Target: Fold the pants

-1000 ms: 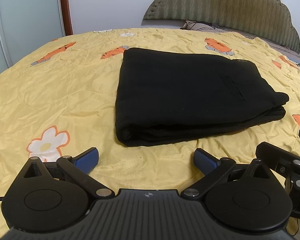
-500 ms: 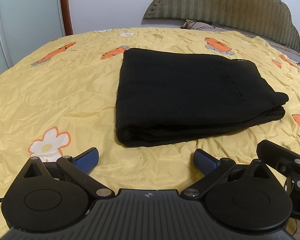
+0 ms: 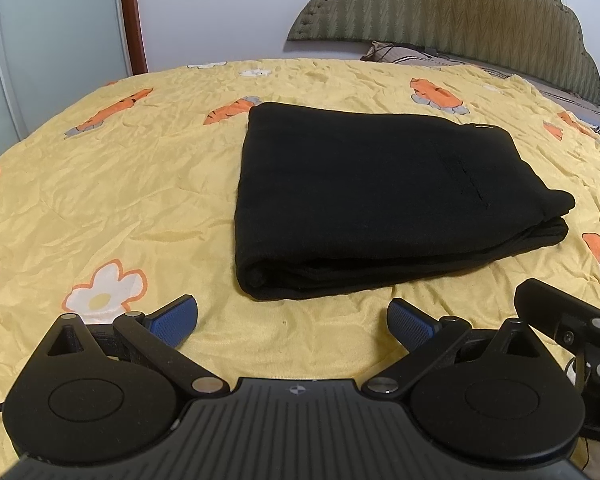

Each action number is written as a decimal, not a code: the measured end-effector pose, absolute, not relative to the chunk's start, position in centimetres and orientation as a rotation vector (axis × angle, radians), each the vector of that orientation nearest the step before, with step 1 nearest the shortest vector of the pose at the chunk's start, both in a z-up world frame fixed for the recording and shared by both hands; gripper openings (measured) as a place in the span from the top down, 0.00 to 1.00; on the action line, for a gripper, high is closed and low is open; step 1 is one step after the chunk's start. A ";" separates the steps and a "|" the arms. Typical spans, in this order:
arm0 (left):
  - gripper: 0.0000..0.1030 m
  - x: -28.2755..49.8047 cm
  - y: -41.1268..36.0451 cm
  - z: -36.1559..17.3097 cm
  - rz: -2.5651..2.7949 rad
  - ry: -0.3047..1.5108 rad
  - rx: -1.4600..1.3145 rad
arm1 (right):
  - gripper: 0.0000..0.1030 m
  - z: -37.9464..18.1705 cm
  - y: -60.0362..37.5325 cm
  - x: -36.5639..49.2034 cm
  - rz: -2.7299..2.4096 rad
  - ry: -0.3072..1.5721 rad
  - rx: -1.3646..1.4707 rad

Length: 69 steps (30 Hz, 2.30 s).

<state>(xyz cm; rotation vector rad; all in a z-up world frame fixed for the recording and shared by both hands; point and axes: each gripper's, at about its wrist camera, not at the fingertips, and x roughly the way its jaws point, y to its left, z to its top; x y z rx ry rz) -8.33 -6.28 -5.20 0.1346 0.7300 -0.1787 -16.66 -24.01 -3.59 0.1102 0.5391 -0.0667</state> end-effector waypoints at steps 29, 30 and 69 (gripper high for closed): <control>0.01 -8.4 -5.9 -5.1 -0.171 0.729 0.142 | 0.02 -3.5 -24.2 -16.8 -0.069 0.530 0.117; 0.01 -8.4 -5.9 -5.1 -0.171 0.728 0.143 | 0.02 -3.5 -24.3 -16.8 -0.071 0.529 0.122; 0.01 -8.5 -5.8 -4.6 -0.154 0.722 0.140 | 0.02 -3.4 -24.0 -17.0 -0.055 0.517 0.117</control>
